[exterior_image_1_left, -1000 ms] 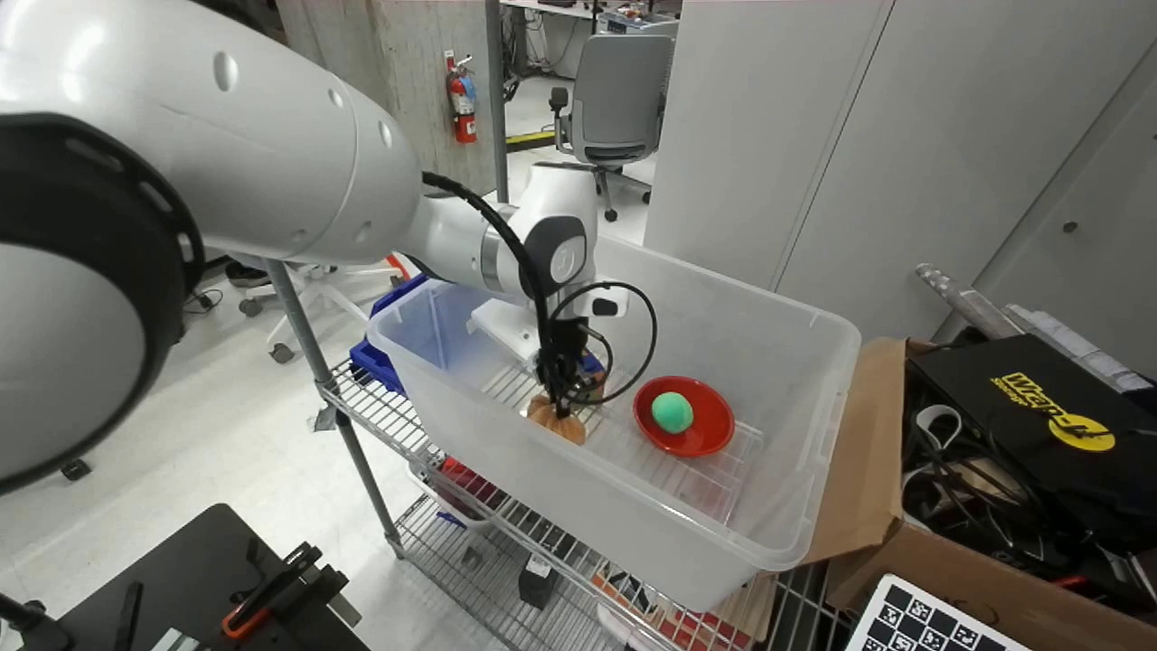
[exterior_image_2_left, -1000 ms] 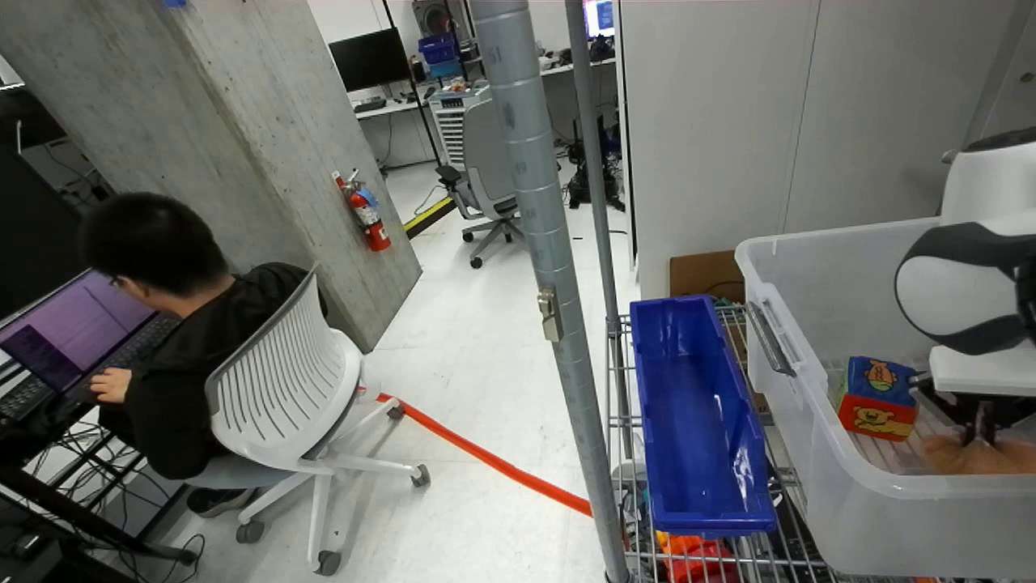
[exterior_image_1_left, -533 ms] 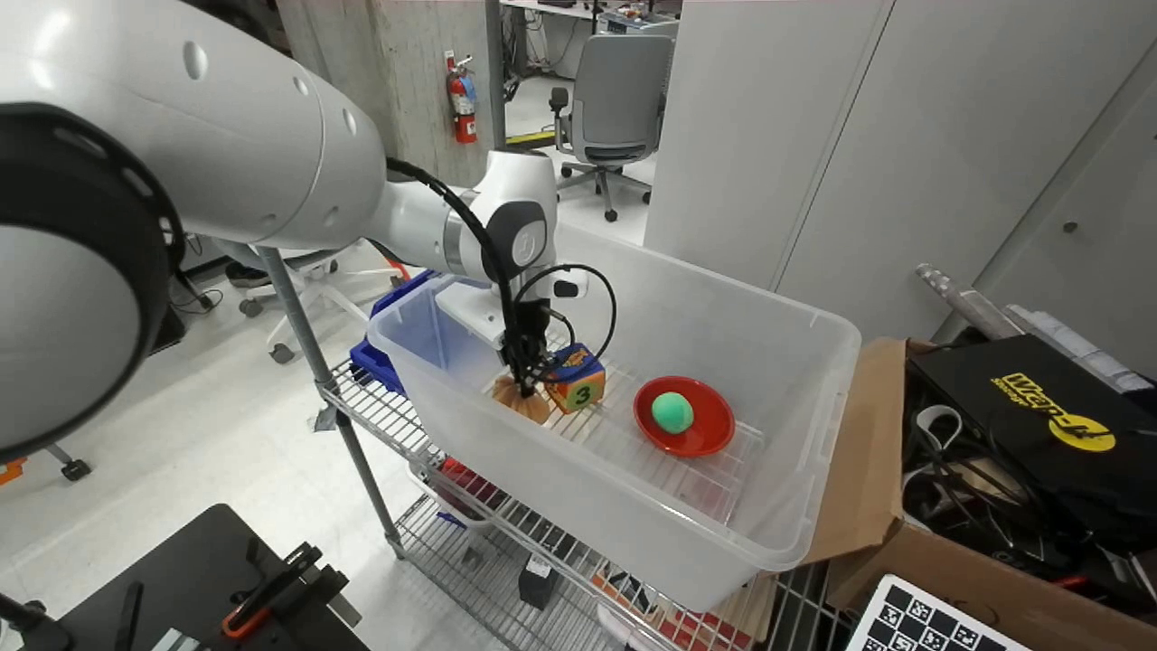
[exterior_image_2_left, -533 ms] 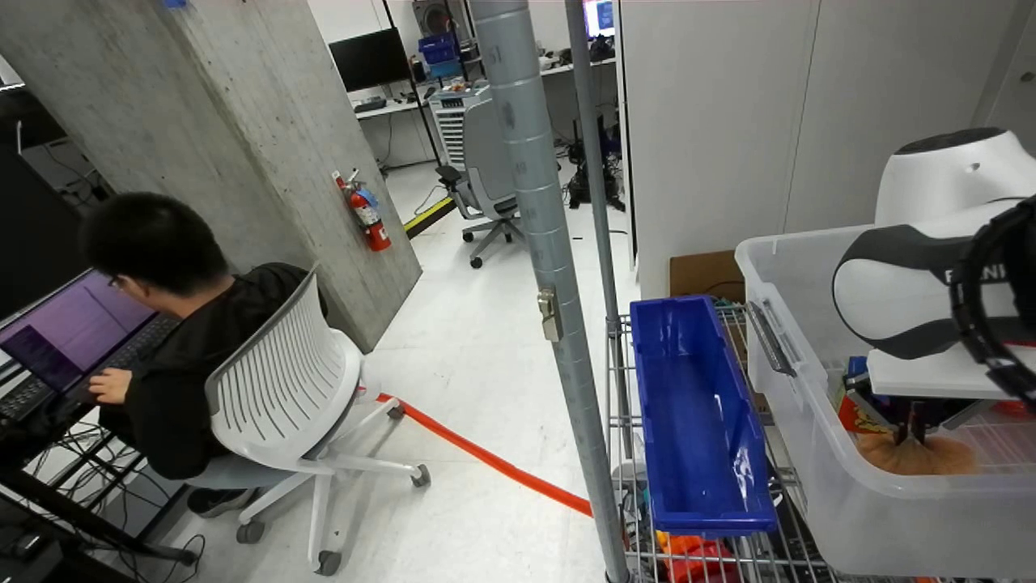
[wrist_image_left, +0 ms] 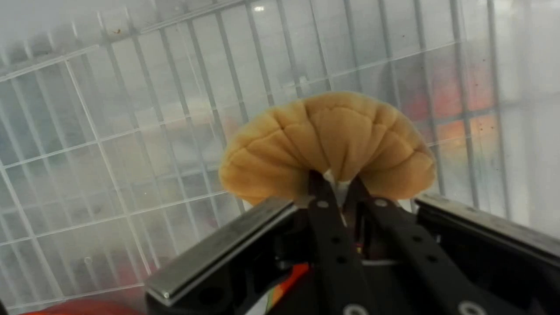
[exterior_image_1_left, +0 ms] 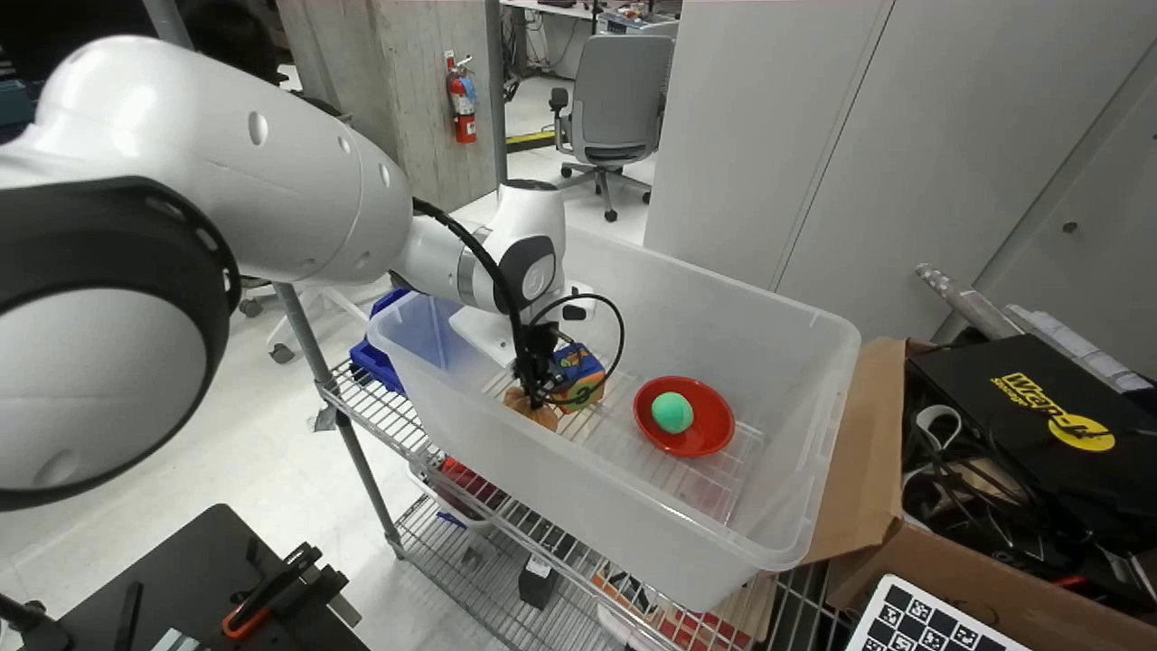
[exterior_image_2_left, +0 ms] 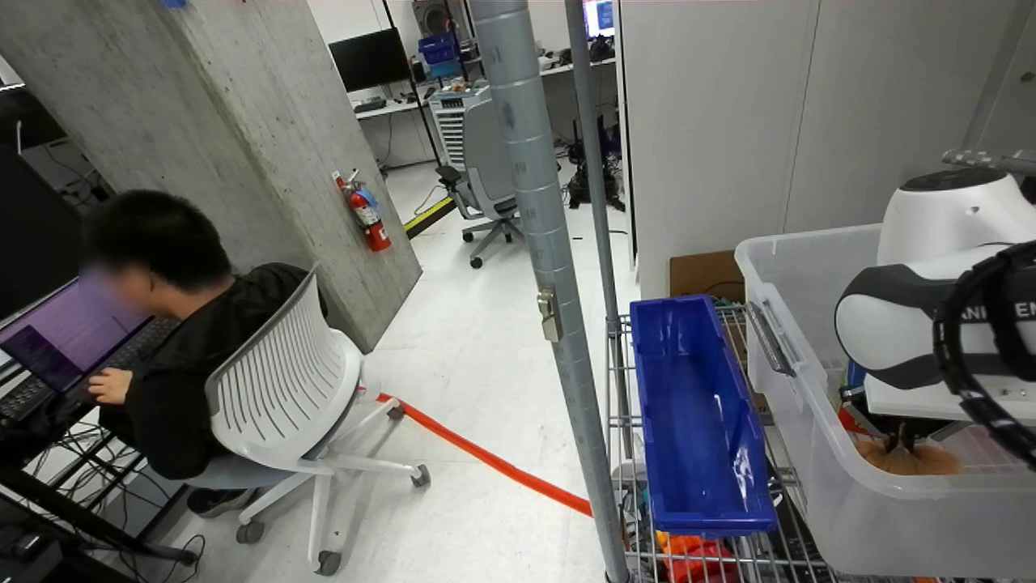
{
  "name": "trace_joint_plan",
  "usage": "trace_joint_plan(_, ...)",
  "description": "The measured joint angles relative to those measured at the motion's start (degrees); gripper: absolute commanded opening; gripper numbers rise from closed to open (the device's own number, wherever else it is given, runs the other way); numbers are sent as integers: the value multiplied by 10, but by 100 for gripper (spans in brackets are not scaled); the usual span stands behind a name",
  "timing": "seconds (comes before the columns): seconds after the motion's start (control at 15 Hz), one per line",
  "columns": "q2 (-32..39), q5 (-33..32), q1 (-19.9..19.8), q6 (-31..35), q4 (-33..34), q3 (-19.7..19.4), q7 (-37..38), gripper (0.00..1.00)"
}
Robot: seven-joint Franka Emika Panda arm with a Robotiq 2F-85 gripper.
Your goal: Move the bread plushy slightly to the left
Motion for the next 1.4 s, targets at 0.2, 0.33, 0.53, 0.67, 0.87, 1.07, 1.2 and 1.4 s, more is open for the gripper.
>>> trace_joint_plan(0.2,10,9,0,12,0,2,-3,3)
trace_joint_plan(0.33,10,14,-1,12,0,6,-4,3)
trace_joint_plan(0.53,10,15,0,12,-2,8,-4,38)
trace_joint_plan(0.67,10,15,0,12,-4,8,-4,52)
trace_joint_plan(0.87,6,15,3,12,-10,8,-2,73)
trace_joint_plan(1.07,-19,15,13,12,-37,7,8,95)
trace_joint_plan(1.2,-52,13,23,12,-66,5,20,94)
trace_joint_plan(1.4,-118,5,38,10,-116,-10,47,91)
